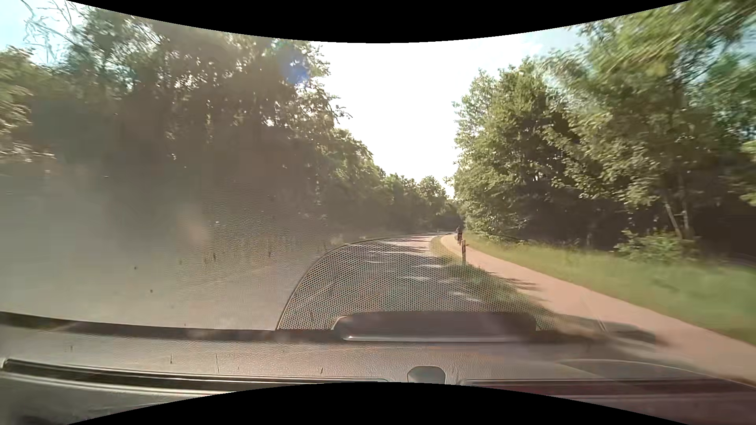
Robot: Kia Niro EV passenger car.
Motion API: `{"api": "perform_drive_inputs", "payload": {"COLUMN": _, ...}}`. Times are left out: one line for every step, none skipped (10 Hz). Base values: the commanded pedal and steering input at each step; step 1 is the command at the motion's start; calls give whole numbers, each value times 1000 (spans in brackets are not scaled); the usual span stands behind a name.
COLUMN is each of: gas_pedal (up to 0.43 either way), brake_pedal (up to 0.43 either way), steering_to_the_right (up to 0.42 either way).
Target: Follow the waypoints while adhering to traffic rules and regulations
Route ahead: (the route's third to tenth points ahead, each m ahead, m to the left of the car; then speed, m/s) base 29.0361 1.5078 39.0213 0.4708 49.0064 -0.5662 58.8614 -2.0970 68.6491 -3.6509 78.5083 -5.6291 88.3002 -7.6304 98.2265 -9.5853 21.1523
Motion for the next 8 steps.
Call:
{"api": "perform_drive_inputs", "payload": {"gas_pedal": 79, "brake_pedal": 6, "steering_to_the_right": 14}}
{"api": "perform_drive_inputs", "payload": {"gas_pedal": 79, "brake_pedal": 6, "steering_to_the_right": 15}}
{"api": "perform_drive_inputs", "payload": {"gas_pedal": 79, "brake_pedal": 6, "steering_to_the_right": 15}}
{"api": "perform_drive_inputs", "payload": {"gas_pedal": 79, "brake_pedal": 6, "steering_to_the_right": 16}}
{"api": "perform_drive_inputs", "payload": {"gas_pedal": 79, "brake_pedal": 6, "steering_to_the_right": 17}}
{"api": "perform_drive_inputs", "payload": {"gas_pedal": 79, "brake_pedal": 6, "steering_to_the_right": 17}}
{"api": "perform_drive_inputs", "payload": {"gas_pedal": 79, "brake_pedal": 6, "steering_to_the_right": 18}}
{"api": "perform_drive_inputs", "payload": {"gas_pedal": 79, "brake_pedal": 6, "steering_to_the_right": 17}}
